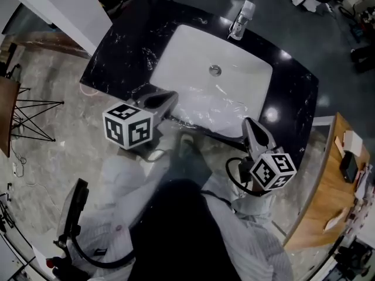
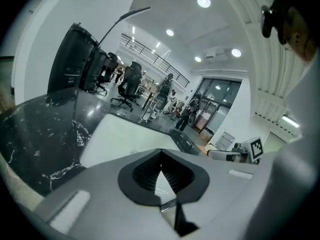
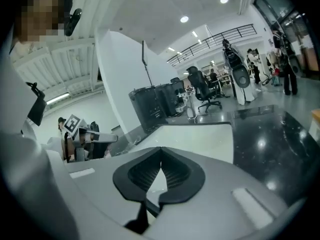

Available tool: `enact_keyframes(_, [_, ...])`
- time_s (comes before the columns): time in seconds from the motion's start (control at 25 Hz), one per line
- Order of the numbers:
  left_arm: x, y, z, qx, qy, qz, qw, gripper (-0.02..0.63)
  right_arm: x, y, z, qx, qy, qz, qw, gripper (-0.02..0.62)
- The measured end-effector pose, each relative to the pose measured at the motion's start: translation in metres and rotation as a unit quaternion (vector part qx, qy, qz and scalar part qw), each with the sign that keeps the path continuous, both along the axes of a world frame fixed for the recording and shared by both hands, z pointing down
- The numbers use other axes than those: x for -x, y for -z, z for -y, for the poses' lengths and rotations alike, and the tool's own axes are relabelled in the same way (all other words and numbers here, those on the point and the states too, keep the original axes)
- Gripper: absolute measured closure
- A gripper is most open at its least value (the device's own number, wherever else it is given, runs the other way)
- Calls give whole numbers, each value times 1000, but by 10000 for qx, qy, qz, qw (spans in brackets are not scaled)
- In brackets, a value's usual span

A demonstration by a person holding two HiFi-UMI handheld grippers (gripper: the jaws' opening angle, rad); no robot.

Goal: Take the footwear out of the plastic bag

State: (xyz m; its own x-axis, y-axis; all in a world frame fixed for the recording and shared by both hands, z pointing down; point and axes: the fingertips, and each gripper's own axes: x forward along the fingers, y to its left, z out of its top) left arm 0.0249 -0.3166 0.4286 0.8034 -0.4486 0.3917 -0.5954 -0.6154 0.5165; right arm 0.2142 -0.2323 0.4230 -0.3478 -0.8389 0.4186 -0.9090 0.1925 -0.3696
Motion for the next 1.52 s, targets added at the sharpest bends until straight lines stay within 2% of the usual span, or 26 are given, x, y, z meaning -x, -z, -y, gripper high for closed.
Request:
enact_keyframes(0.16, [21, -15, 18, 551, -147, -87, 9983, 606, -38, -18, 1, 594, -175, 611, 9962, 573])
enact_keyframes(0.24, [35, -21, 28, 813, -179, -112, 9965, 605, -45, -27, -7, 994, 54, 740, 9923, 509])
enact_keyframes(0.32, [51, -30, 38, 993, -143, -24, 9950, 597, -47, -36, -15, 1330, 385, 776, 9873, 505])
enact_keyframes(0.4, [59, -39, 42, 1141, -289, 137, 9930, 548, -48, -42, -19, 1583, 581, 890, 9816, 478])
enact_keyframes(0.48, [56, -49, 36, 1296, -695, 350, 9885, 487, -50, -47, -23, 1800, 681, 1030, 9759, 449])
enact_keyframes(0.56, [51, -62, 29, 1433, -1145, 777, 9799, 480, -51, -53, -25, 1996, 819, 1084, 9704, 430])
enact_keyframes(0.6, [51, -70, 26, 1495, -1376, 1111, 9728, 492, -52, -56, -25, 2092, 883, 1133, 9673, 428])
enact_keyframes(0.68, [50, -85, 18, 1561, -1895, 1802, 9525, 505, -52, -64, -25, 2297, 962, 1350, 9590, 425])
enact_keyframes(0.76, [43, -93, 10, 1579, -2359, 2129, 9349, 505, -55, -71, -26, 2485, 982, 1565, 9508, 411])
enact_keyframes(0.8, [38, -95, 7, 1626, -2502, 2119, 9306, 504, -56, -75, -27, 2570, 987, 1621, 9476, 411])
enact_keyframes(1.0, [21, -100, 5, 2104, -2773, 1636, 9231, 502, -60, -90, -28, 2902, 1072, 1930, 9311, 413])
enact_keyframes(1.2, [16, -104, 0, 2594, -2885, 1194, 9139, 499, -56, -102, -32, 3214, 1230, 2217, 9124, 414])
enact_keyframes(1.32, [16, -105, 0, 2807, -2937, 1005, 9082, 492, -52, -103, -30, 3248, 1443, 2395, 9035, 430])
enact_keyframes(1.44, [10, -102, -10, 3091, -3114, 667, 8961, 474, -47, -101, -32, 3301, 1622, 2639, 8917, 434])
enact_keyframes(1.52, [4, -99, -16, 3287, -3190, 365, 8882, 471, -44, -100, -32, 3329, 1737, 2651, 8881, 443])
